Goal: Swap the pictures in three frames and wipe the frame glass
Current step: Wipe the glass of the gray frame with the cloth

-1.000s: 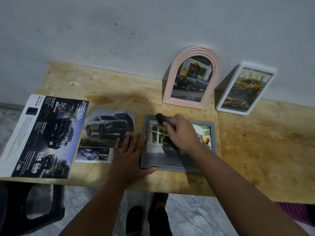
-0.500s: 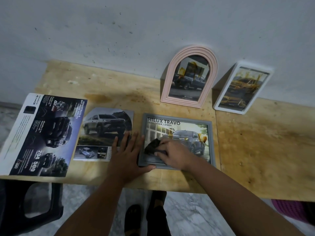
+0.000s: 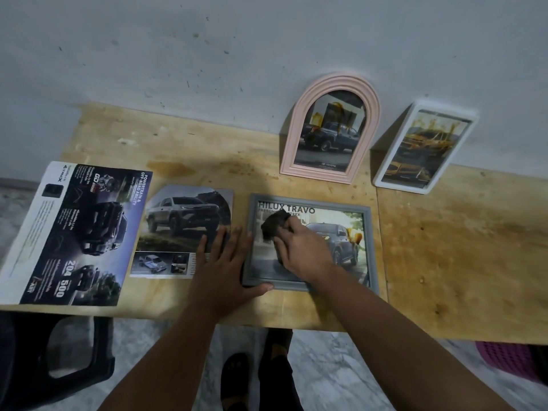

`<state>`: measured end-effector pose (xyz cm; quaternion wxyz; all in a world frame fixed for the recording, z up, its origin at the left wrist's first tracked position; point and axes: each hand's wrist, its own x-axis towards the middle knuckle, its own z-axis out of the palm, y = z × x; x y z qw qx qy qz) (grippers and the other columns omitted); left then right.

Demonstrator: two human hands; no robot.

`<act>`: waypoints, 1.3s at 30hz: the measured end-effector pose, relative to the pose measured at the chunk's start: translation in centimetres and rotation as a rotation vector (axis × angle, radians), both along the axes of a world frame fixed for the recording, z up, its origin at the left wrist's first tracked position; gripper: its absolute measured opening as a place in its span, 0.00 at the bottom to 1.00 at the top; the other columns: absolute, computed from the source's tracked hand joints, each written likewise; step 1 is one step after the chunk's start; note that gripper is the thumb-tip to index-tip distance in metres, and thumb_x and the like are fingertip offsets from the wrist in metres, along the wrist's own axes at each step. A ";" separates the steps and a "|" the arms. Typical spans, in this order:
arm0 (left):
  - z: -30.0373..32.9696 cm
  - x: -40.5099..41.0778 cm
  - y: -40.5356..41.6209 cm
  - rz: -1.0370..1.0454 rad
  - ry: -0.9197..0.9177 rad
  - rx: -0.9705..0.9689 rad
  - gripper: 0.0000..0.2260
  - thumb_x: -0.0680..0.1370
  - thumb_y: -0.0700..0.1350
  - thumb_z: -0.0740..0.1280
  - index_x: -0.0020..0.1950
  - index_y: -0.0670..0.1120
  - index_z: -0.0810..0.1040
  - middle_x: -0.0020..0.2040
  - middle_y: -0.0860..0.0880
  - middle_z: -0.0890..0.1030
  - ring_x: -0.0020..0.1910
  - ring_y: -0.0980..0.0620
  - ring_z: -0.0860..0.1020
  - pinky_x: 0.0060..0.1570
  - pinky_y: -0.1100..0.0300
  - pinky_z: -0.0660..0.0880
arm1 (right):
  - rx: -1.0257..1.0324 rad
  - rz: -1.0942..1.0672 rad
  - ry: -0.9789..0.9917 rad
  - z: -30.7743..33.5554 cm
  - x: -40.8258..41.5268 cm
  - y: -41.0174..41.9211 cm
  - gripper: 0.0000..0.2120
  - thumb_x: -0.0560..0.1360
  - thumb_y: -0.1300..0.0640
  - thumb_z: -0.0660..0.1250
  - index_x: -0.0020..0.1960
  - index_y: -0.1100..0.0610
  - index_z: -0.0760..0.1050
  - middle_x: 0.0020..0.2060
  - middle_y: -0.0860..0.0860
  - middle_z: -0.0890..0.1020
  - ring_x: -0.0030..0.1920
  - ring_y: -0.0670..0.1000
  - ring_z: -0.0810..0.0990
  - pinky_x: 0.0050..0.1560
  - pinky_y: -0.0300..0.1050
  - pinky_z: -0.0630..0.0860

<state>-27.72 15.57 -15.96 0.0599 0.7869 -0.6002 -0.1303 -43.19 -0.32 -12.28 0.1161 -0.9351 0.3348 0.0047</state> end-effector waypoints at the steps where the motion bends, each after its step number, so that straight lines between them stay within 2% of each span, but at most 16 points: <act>1: 0.0 0.0 0.0 0.000 -0.003 -0.001 0.53 0.70 0.84 0.50 0.85 0.52 0.51 0.85 0.48 0.53 0.84 0.43 0.46 0.78 0.33 0.48 | 0.004 0.022 -0.001 0.2 -0.3 0.5 0.15 0.83 0.48 0.59 0.57 0.55 0.80 0.53 0.53 0.75 0.38 0.56 0.79 0.32 0.44 0.69; 6: 0.0 -0.1 0.0 -0.013 0.000 -0.030 0.52 0.70 0.83 0.52 0.84 0.49 0.58 0.83 0.45 0.60 0.83 0.40 0.53 0.77 0.32 0.50 | 0.252 0.209 0.066 2.0 -2.3 2.3 0.17 0.83 0.48 0.58 0.60 0.53 0.82 0.55 0.51 0.76 0.45 0.52 0.79 0.43 0.42 0.68; 8: 0.0 -0.1 -0.1 -0.013 0.005 -0.040 0.53 0.69 0.83 0.53 0.84 0.49 0.59 0.83 0.45 0.60 0.83 0.40 0.53 0.77 0.32 0.50 | 0.506 0.161 0.109 3.7 -2.2 1.1 0.14 0.84 0.49 0.61 0.51 0.51 0.84 0.52 0.49 0.78 0.45 0.47 0.77 0.47 0.42 0.68; 10: 0.1 -0.1 -0.1 -0.007 0.011 -0.032 0.55 0.67 0.84 0.53 0.84 0.50 0.58 0.83 0.46 0.59 0.83 0.41 0.52 0.78 0.32 0.48 | 0.740 0.014 0.010 5.3 -2.2 -0.7 0.16 0.84 0.49 0.62 0.41 0.52 0.81 0.48 0.49 0.80 0.44 0.46 0.79 0.47 0.46 0.73; 12: 0.2 -0.1 -0.1 -0.008 0.018 -0.021 0.56 0.66 0.85 0.54 0.84 0.50 0.56 0.84 0.47 0.57 0.84 0.41 0.50 0.78 0.33 0.47 | 0.673 -0.128 -0.177 6.3 -2.4 -3.3 0.16 0.84 0.51 0.63 0.41 0.56 0.79 0.46 0.51 0.80 0.45 0.50 0.79 0.51 0.51 0.76; 14: 0.3 -0.1 -0.2 -0.010 0.013 -0.014 0.56 0.66 0.85 0.53 0.84 0.50 0.55 0.84 0.47 0.56 0.84 0.41 0.48 0.78 0.33 0.47 | 0.459 -0.197 -0.238 6.1 -2.5 -5.4 0.13 0.84 0.52 0.62 0.48 0.55 0.81 0.48 0.52 0.77 0.47 0.52 0.77 0.51 0.50 0.76; 17: 0.3 -0.1 -0.1 -0.009 0.004 -0.006 0.56 0.66 0.85 0.52 0.84 0.50 0.55 0.84 0.47 0.56 0.84 0.41 0.48 0.78 0.32 0.48 | 0.213 -0.169 -0.014 3.6 -2.5 -6.1 0.17 0.85 0.48 0.57 0.62 0.56 0.80 0.56 0.54 0.74 0.48 0.56 0.79 0.49 0.51 0.78; 19: 0.3 -0.1 -0.1 -0.007 -0.001 0.001 0.56 0.66 0.85 0.53 0.84 0.50 0.55 0.84 0.47 0.57 0.84 0.41 0.49 0.78 0.32 0.48 | 0.151 -0.135 0.099 1.6 -2.7 -5.1 0.18 0.85 0.48 0.56 0.62 0.56 0.79 0.58 0.54 0.72 0.47 0.59 0.79 0.44 0.51 0.77; 21: 0.2 -0.1 -0.2 -0.008 -0.005 0.008 0.56 0.66 0.86 0.52 0.84 0.50 0.55 0.84 0.47 0.56 0.84 0.42 0.48 0.78 0.33 0.48 | 0.107 -0.103 0.084 0.7 -3.1 -4.1 0.17 0.85 0.48 0.56 0.61 0.56 0.79 0.58 0.54 0.72 0.45 0.59 0.79 0.38 0.48 0.72; 25: 0.1 -0.1 -0.1 -0.009 0.007 -0.018 0.56 0.67 0.85 0.53 0.84 0.50 0.55 0.84 0.47 0.56 0.84 0.41 0.49 0.78 0.32 0.48 | 0.060 -0.002 0.089 1.1 -3.9 -3.1 0.17 0.84 0.49 0.56 0.63 0.54 0.79 0.59 0.52 0.74 0.45 0.57 0.80 0.36 0.44 0.66; 28: 0.3 -0.2 -0.1 -0.010 0.005 -0.028 0.55 0.67 0.85 0.53 0.84 0.50 0.57 0.84 0.47 0.58 0.84 0.41 0.51 0.78 0.32 0.49 | 0.121 0.054 0.075 1.3 -4.3 -1.5 0.21 0.83 0.46 0.52 0.64 0.52 0.79 0.57 0.51 0.74 0.44 0.55 0.80 0.35 0.46 0.71; 30: 0.4 -0.2 -0.1 -0.011 0.001 -0.030 0.55 0.67 0.85 0.54 0.84 0.50 0.58 0.84 0.46 0.59 0.83 0.41 0.52 0.78 0.32 0.49 | 0.165 0.101 0.069 1.2 -4.8 -0.6 0.23 0.82 0.45 0.51 0.64 0.52 0.80 0.57 0.51 0.75 0.46 0.54 0.79 0.39 0.49 0.76; 33: 0.5 -0.2 -0.1 -0.006 0.003 -0.024 0.55 0.67 0.85 0.55 0.84 0.50 0.57 0.84 0.46 0.58 0.84 0.41 0.51 0.78 0.33 0.49 | 0.383 0.147 0.071 2.2 -5.4 -0.5 0.18 0.83 0.48 0.58 0.60 0.54 0.83 0.55 0.50 0.77 0.53 0.52 0.77 0.52 0.51 0.76; 36: 0.5 -0.1 -0.2 -0.004 0.009 -0.012 0.56 0.66 0.85 0.54 0.84 0.50 0.56 0.84 0.47 0.57 0.84 0.41 0.49 0.78 0.33 0.48 | 0.580 -0.006 -0.105 4.3 -5.0 -2.6 0.13 0.84 0.53 0.62 0.42 0.47 0.80 0.46 0.47 0.77 0.49 0.50 0.76 0.55 0.51 0.74; 37: 0.5 -0.1 -0.2 -0.003 0.013 -0.013 0.56 0.66 0.85 0.53 0.84 0.51 0.56 0.84 0.47 0.56 0.84 0.42 0.49 0.78 0.33 0.48 | 0.533 -0.092 -0.192 4.6 -4.7 -3.7 0.13 0.84 0.54 0.63 0.42 0.48 0.80 0.45 0.48 0.76 0.48 0.50 0.76 0.53 0.50 0.74; 39: 0.5 -0.1 -0.1 0.000 0.014 -0.014 0.56 0.66 0.85 0.53 0.84 0.50 0.56 0.84 0.47 0.56 0.84 0.42 0.49 0.78 0.32 0.48 | 0.334 -0.214 -0.245 4.4 -4.0 -5.4 0.12 0.84 0.53 0.62 0.54 0.55 0.83 0.49 0.50 0.76 0.47 0.51 0.76 0.49 0.48 0.74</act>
